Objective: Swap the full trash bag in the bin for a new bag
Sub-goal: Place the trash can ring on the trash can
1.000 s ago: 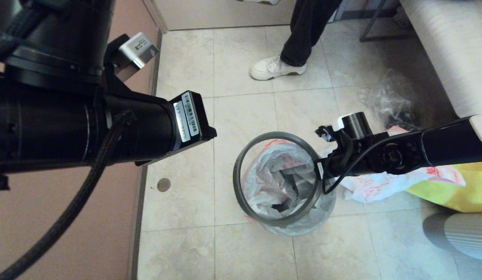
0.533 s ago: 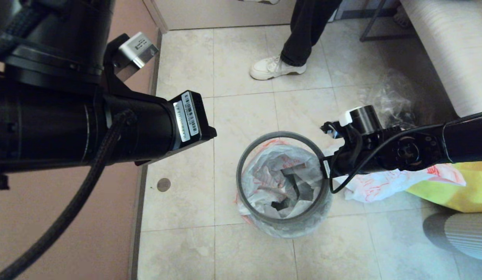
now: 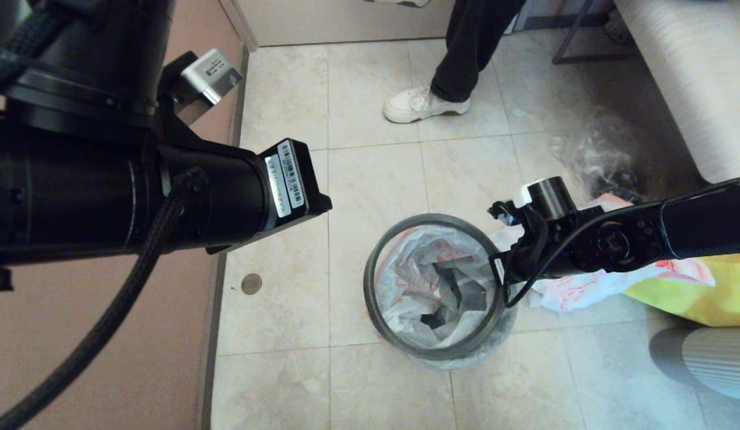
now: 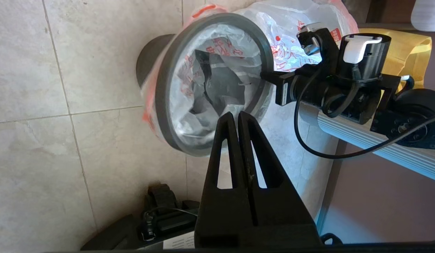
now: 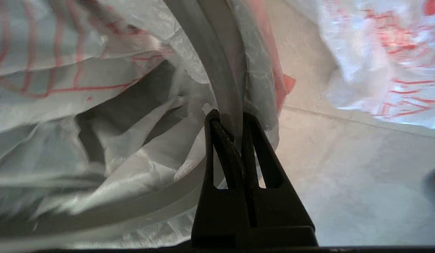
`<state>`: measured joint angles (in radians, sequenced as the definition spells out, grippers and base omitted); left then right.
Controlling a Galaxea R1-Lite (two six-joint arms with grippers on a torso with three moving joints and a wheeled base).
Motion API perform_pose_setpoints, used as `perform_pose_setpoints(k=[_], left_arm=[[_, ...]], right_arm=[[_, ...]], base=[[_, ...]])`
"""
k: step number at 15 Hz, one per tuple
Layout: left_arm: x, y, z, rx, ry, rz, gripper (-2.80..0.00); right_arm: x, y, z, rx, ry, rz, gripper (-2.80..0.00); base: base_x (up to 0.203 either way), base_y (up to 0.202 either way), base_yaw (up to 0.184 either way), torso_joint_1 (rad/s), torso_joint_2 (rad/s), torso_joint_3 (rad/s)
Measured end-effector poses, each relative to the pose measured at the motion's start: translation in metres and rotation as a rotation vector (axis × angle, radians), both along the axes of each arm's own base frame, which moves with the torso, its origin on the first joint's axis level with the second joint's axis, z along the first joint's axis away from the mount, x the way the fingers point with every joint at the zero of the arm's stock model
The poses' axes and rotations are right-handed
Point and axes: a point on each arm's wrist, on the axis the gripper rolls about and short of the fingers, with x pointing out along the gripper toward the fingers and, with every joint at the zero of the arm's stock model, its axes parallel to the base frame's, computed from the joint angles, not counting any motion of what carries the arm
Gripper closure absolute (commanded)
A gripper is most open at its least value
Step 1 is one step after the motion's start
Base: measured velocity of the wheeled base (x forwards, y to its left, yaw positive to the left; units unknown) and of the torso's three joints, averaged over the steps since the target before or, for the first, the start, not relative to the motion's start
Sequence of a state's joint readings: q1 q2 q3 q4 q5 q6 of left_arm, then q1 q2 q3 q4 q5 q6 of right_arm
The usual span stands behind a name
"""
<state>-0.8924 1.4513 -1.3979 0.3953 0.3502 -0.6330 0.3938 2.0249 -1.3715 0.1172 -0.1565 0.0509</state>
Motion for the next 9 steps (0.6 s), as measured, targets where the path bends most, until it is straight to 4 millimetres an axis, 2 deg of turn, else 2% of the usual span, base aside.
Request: perform_pose_setpoints(k=[9], left_arm=[[0.0004,0.0002,0.0002,0.001,-0.001,0.001,0.00]], right_arm=[[0.0051,0.0073,-0.0043,-0.045,-0.013,0.020,0.00]], base=[[0.000,0.000,0.000,0.000,0.00,0.000]])
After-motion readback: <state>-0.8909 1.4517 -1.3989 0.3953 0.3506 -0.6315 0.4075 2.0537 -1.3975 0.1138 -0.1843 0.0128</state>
